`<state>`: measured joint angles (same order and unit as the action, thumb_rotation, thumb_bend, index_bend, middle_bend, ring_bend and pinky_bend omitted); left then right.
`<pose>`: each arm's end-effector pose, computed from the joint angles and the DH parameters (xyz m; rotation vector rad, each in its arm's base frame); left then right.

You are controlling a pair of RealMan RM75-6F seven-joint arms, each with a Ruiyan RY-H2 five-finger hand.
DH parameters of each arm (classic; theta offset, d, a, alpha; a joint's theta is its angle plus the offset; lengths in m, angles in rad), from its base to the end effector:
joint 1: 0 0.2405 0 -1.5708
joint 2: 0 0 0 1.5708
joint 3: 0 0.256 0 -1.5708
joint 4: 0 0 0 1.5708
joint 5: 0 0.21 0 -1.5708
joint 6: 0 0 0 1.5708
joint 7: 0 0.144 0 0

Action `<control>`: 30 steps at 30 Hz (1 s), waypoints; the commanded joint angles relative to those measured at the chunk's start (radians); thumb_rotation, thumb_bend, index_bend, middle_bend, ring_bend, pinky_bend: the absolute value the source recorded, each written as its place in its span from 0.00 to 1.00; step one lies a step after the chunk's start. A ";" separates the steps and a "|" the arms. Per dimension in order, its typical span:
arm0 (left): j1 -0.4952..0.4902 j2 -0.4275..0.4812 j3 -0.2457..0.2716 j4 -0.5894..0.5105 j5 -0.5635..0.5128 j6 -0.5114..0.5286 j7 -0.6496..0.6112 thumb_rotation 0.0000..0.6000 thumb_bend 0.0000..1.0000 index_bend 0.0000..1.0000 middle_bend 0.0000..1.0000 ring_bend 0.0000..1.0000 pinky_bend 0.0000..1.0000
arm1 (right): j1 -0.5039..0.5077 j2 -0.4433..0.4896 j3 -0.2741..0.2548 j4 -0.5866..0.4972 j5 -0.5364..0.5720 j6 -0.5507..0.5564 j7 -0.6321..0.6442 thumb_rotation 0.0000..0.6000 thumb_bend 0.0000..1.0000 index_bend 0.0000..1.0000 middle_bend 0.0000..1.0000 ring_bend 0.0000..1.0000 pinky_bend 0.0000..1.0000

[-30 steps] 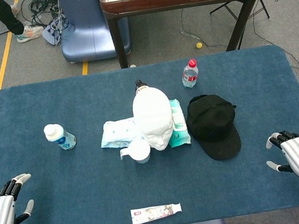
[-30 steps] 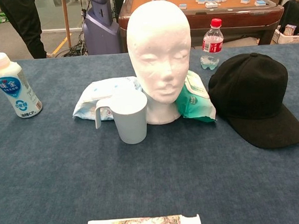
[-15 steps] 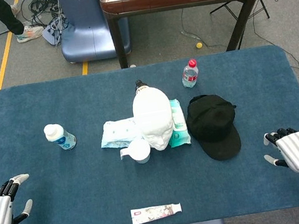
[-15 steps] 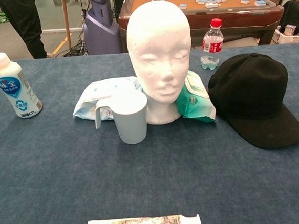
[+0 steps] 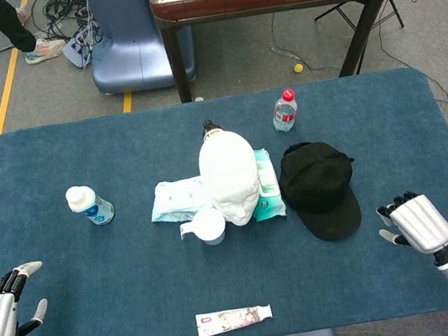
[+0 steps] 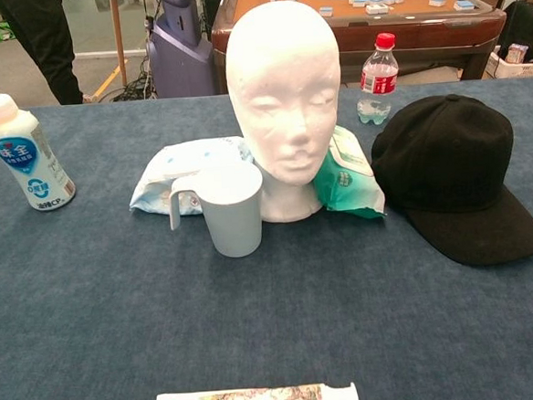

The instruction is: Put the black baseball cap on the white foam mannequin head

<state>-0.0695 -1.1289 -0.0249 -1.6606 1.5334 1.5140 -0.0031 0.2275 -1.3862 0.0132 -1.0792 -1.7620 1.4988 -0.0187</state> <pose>-0.2990 0.1702 0.1503 -1.3841 -0.9443 -0.9618 -0.3260 -0.2230 0.1004 1.7515 -0.4871 0.8788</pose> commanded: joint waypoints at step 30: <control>0.006 0.013 -0.003 -0.006 -0.005 0.005 -0.026 1.00 0.31 0.22 0.25 0.24 0.42 | 0.066 -0.251 -0.049 0.307 0.030 -0.060 0.106 1.00 0.00 0.70 0.85 0.68 0.66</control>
<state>-0.0636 -1.1160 -0.0275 -1.6666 1.5281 1.5194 -0.0285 0.2912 -1.6309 -0.0353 -0.7773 -1.7339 1.4403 0.0836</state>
